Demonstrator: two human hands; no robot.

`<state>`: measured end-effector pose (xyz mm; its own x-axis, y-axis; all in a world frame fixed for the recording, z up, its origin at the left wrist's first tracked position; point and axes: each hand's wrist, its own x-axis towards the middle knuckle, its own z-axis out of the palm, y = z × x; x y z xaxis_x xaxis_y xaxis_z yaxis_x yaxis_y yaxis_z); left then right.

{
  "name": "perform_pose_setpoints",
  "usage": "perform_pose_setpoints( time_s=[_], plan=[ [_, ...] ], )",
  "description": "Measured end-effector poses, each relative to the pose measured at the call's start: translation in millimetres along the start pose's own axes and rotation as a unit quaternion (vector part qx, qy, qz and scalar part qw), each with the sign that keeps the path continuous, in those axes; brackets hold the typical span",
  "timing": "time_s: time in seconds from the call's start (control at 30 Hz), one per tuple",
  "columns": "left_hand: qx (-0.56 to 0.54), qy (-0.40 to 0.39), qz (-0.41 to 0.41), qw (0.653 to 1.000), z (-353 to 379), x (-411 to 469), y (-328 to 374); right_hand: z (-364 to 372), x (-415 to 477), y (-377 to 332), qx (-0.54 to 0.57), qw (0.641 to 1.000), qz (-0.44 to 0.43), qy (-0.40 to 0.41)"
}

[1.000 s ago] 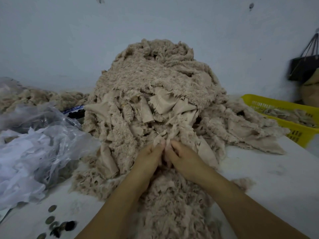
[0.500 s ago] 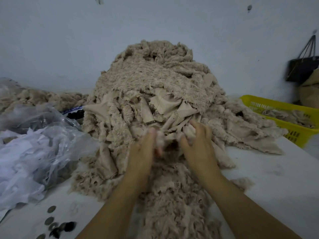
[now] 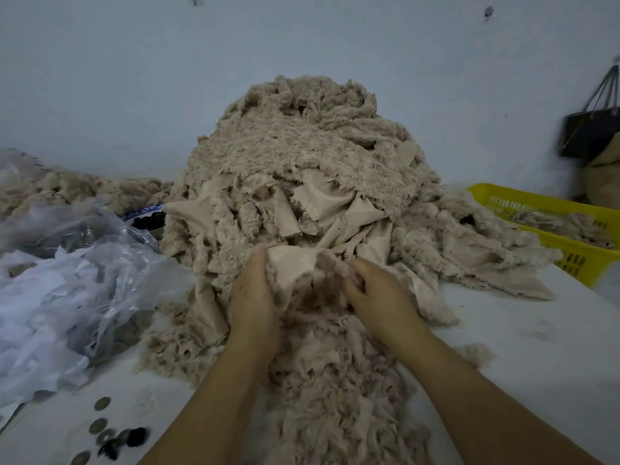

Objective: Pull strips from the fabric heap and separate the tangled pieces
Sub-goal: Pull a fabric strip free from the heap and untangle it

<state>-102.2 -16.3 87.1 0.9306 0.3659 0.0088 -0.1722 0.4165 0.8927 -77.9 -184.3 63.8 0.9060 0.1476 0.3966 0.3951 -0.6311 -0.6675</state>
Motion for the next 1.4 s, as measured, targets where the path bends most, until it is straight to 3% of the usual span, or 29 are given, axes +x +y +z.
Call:
perform_pose_setpoints(
  time_s=[0.13,0.3,0.4,0.5,0.63,0.83,1.07,1.2,1.27,1.33,1.4],
  plan=[
    [-0.16,-0.026,-0.011,0.987,-4,4,8,-9,4,10,0.024,0.997,0.067,0.036],
    [-0.257,-0.03,-0.089,0.962,-7,7,12,-8,8,8,0.06,0.991,0.095,0.068],
    [-0.359,-0.05,-0.13,0.923,-11,8,20,-8,8,10,0.052,0.992,0.091,0.071],
    [-0.381,-0.061,-0.135,0.913,-15,8,19,-7,8,8,0.056,0.994,0.073,0.061],
    [-0.307,-0.121,-0.13,0.935,-18,6,17,-11,8,6,0.107,0.988,0.065,0.094],
    [-0.212,-0.084,-0.124,0.966,-18,6,16,-17,7,4,0.196,0.949,0.102,0.223],
    [-0.18,-0.187,-0.153,0.954,-6,1,13,-17,5,-5,0.209,0.95,0.051,0.228],
    [-0.023,-0.168,-0.173,0.97,6,-8,7,-14,3,-8,0.231,0.952,0.004,0.203],
    [0.106,-0.178,-0.126,0.97,8,-10,5,-13,1,-10,0.235,0.952,-0.023,0.195],
    [0.247,-0.202,-0.045,0.947,7,-13,2,-13,-1,-13,0.221,0.955,-0.057,0.19],
    [0.267,-0.21,-0.04,0.94,8,-16,2,-11,-2,-17,0.2,0.959,-0.088,0.179]
  ],
)
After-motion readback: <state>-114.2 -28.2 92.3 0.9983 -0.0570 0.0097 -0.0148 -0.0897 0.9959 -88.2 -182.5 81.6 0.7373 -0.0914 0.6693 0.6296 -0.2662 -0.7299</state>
